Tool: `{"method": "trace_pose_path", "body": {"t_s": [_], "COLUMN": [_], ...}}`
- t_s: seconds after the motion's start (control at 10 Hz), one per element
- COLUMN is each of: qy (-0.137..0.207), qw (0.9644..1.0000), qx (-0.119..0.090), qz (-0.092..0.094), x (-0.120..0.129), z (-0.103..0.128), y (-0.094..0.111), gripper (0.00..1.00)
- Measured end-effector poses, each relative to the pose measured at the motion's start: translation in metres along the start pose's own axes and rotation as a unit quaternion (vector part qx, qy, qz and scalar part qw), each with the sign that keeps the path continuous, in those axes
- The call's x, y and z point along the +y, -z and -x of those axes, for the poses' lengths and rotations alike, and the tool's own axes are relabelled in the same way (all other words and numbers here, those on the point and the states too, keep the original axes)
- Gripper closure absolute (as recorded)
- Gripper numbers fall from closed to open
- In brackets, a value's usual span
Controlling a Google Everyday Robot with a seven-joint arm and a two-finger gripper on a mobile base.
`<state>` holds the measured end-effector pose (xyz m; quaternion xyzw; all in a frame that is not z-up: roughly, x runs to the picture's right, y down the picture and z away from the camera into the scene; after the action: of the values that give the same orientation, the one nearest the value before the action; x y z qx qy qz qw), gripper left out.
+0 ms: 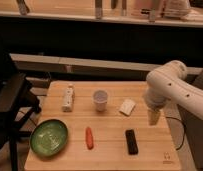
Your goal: Push the ceramic bowl across the table
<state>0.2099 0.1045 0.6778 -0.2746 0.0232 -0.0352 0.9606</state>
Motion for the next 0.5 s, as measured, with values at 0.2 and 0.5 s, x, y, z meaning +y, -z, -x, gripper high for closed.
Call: {"method": "trace_pose_path", "body": {"t_s": [0.2,0.5], "qy": [0.014,0.041], "qw": [0.9999,0.9991], "qx": [0.005,0.011], "qz": [-0.001,-0.001], "x": [0.001,0.004], "z": [0.009,0.023], "y": [0.001,0.001], "gripper": [0.20,0.20]}}
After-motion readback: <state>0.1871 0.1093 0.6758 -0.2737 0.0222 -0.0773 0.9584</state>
